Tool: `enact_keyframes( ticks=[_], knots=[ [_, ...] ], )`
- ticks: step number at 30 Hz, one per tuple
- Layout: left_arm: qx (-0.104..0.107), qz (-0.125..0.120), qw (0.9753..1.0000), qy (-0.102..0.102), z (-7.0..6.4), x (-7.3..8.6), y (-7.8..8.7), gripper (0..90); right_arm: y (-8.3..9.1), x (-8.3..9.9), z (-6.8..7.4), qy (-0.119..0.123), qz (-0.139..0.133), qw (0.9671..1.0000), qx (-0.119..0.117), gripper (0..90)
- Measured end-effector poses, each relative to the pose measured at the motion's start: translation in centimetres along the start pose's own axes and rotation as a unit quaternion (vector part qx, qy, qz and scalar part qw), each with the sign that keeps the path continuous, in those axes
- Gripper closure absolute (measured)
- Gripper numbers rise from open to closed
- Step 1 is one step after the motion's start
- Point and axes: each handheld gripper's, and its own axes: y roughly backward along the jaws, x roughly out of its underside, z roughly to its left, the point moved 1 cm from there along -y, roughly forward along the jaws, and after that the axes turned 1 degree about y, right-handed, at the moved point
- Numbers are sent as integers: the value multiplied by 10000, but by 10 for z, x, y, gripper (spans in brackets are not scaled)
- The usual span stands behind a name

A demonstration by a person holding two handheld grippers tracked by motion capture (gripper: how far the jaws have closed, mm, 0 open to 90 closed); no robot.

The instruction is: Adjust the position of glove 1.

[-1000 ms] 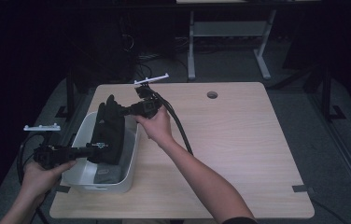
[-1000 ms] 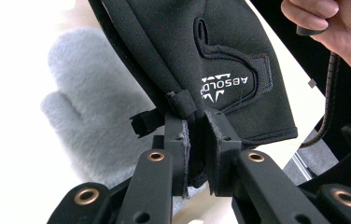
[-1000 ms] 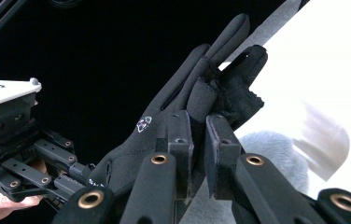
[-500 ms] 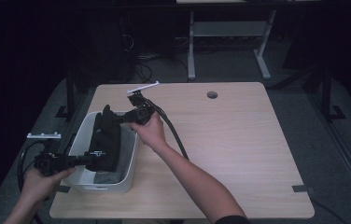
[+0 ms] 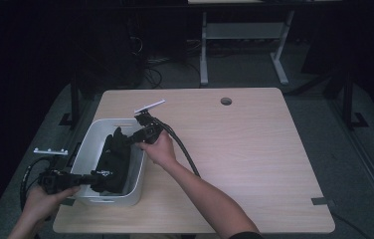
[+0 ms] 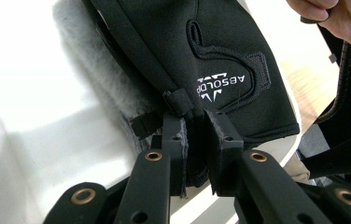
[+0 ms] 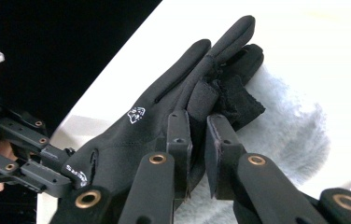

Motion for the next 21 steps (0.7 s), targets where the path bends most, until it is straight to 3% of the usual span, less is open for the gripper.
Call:
enact_keyframes(
  ticks=[6, 11, 21],
  knots=[
    [26, -38, 10000, 65, 2, 0, 2, 638, -1, 1, -4, -71, 39, 9999, 106, 724],
    [-75, -88, 9999, 65, 3, -3, 7, 525, 6, -2, -6, -78, -105, 9998, 124, 663],
    [6, -271, 9996, -80, -8, -16, 13, 500, 24, -4, -7, -76, -219, 9997, -21, 599]
  ],
)
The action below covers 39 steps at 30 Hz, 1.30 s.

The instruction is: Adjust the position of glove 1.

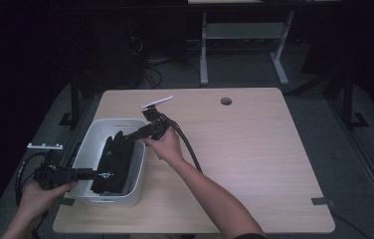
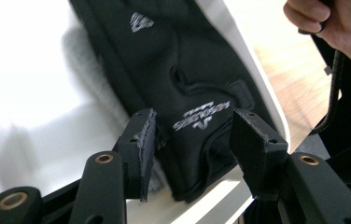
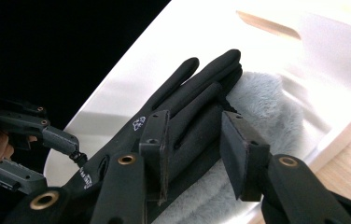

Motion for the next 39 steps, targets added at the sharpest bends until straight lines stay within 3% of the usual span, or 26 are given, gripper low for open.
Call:
enact_keyframes(
  ticks=[16, 25, 39],
  knots=[
    [195, -80, 9989, -426, -33, -23, -6, 477, 45, 0, 0, 90, -389, 9990, -191, 534],
    [341, -37, 9978, -566, -53, -31, -17, 475, 68, 4, -3, 144, -504, 9985, -176, 519],
    [506, 24, 9961, -717, -69, -41, -30, 465, 98, 12, -14, 40, -674, 9976, -166, 503]
  ],
)
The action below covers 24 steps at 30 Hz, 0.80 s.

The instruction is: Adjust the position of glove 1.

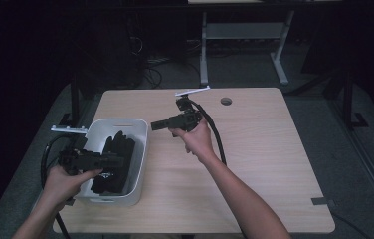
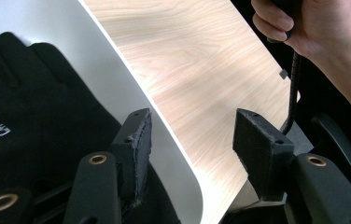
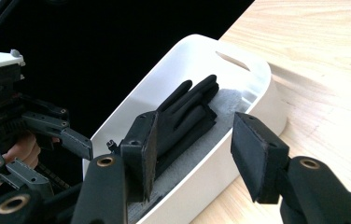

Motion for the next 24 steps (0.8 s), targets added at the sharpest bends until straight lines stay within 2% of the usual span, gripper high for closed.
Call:
enact_keyframes(
  ticks=[15, 24],
  knots=[
    [96, 106, 9998, -153, -12, -9, -16, 456, 31, 7, -11, -117, -165, 9997, 113, 497],
    [179, 123, 9997, -133, -18, -13, -23, 450, 47, 10, -14, -144, -224, 9996, 127, 493]
  ],
)
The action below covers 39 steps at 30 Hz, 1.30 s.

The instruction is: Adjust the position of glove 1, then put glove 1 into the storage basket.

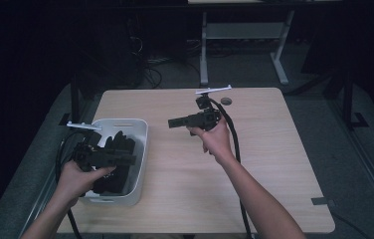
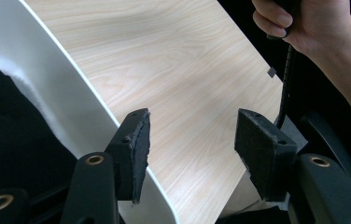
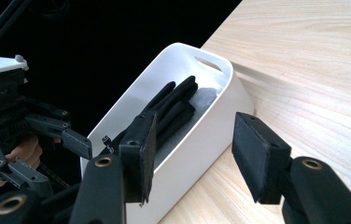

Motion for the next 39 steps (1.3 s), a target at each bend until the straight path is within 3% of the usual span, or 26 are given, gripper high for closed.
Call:
enact_keyframes(
  ticks=[15, 39],
  knots=[
    [49, 78, 9999, -104, -7, -6, -14, 430, 28, 8, -14, -153, -144, 9997, 87, 486],
    [174, 176, 9993, -291, -19, -11, -29, 409, 58, 24, -26, -306, -247, 9990, 219, 477]
  ],
)
